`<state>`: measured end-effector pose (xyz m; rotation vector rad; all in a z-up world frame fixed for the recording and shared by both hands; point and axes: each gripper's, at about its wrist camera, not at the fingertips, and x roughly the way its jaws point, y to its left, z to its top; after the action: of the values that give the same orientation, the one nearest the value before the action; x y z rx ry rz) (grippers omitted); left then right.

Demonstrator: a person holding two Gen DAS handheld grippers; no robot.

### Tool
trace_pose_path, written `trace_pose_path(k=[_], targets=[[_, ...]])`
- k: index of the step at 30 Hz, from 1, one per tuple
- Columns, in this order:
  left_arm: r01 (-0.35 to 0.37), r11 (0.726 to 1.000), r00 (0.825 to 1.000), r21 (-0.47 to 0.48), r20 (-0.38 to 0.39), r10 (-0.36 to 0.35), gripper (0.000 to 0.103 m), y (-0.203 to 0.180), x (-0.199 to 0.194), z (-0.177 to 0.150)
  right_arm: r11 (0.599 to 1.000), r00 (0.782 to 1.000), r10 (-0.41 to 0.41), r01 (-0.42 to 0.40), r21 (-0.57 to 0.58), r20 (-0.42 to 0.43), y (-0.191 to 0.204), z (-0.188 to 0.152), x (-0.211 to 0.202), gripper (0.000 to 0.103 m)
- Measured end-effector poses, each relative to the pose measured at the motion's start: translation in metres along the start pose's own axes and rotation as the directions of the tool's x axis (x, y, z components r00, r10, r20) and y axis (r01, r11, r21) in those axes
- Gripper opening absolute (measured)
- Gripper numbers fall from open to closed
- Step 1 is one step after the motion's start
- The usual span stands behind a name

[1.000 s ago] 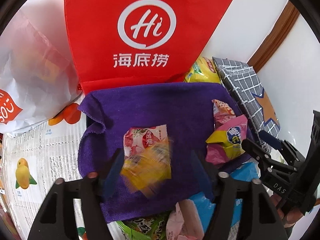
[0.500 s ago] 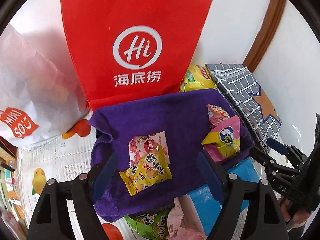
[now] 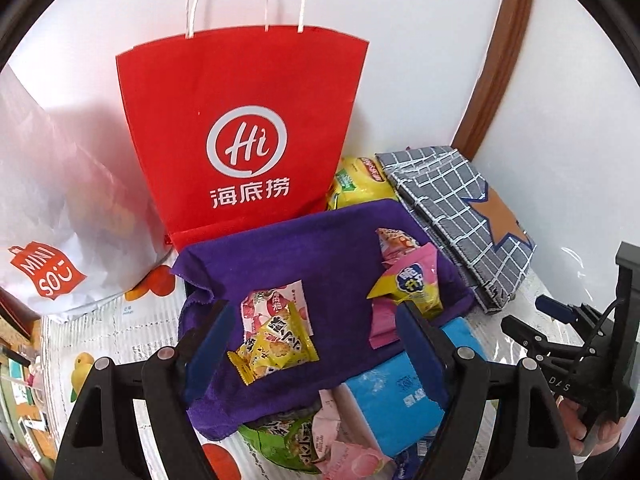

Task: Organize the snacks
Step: 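Withdraw both open tools from the towel back toward the snack pile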

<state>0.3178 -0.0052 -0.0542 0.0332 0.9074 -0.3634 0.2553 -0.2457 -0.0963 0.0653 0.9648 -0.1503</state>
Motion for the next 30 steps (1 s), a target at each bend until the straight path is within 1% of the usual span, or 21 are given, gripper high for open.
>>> trace_pose_path(k=[2, 6, 9, 11, 13, 15, 18, 21, 24, 27, 30], targets=[[0.006, 1.0, 1.0, 0.0, 0.014, -0.006, 0.081, -0.002, -0.005, -0.001, 0.999, 1.0, -0.025, 0.025, 0.021, 0.0, -0.005, -0.005, -0.004, 0.074], [0.01, 1.0, 1.0, 0.009, 0.02, -0.01, 0.081, -0.007, -0.013, -0.002, 0.998, 0.999, -0.045, 0.046, 0.049, -0.009, -0.013, -0.013, -0.015, 0.077], [0.017, 1.0, 1.0, 0.015, 0.026, -0.017, 0.081, -0.011, -0.019, -0.003, 0.997, 0.999, -0.045, 0.045, 0.063, -0.004, -0.018, -0.022, -0.023, 0.08], [0.013, 1.0, 0.999, 0.028, 0.038, -0.014, 0.081, -0.015, -0.024, -0.004, 0.997, 0.999, -0.038, 0.037, 0.071, 0.013, -0.02, -0.029, -0.029, 0.08], [0.011, 0.999, 0.999, 0.04, 0.04, -0.012, 0.081, -0.018, -0.028, -0.005, 0.997, 0.998, -0.035, 0.032, 0.067, 0.049, -0.02, -0.04, -0.035, 0.08], [0.016, 0.999, 0.999, 0.042, 0.038, -0.018, 0.081, -0.021, -0.031, -0.006, 0.997, 0.997, -0.039, 0.036, 0.061, 0.059, -0.02, -0.046, -0.038, 0.08], [0.02, 0.999, 0.999, 0.047, 0.038, -0.022, 0.081, -0.025, -0.037, -0.006, 0.997, 0.999, 0.005, -0.009, 0.076, 0.05, -0.022, -0.057, -0.038, 0.08], [0.008, 0.999, 0.999, 0.047, 0.047, -0.011, 0.081, -0.026, -0.044, -0.009, 0.997, 0.999, 0.015, -0.017, 0.072, 0.036, -0.021, -0.066, -0.036, 0.08], [-0.001, 0.999, 1.0, 0.035, 0.031, -0.001, 0.081, -0.025, -0.049, -0.016, 0.998, 0.999, 0.022, -0.023, 0.06, 0.025, -0.018, -0.072, -0.034, 0.08], [-0.024, 0.999, 1.0, 0.03, 0.019, 0.024, 0.081, -0.024, -0.054, -0.025, 0.996, 0.998, 0.064, -0.065, 0.062, 0.01, -0.018, -0.079, -0.032, 0.08], [-0.046, 0.998, 0.999, 0.032, 0.005, 0.046, 0.081, -0.023, -0.059, -0.035, 0.996, 0.998, 0.07, -0.07, 0.05, 0.007, -0.014, -0.086, -0.032, 0.08]])
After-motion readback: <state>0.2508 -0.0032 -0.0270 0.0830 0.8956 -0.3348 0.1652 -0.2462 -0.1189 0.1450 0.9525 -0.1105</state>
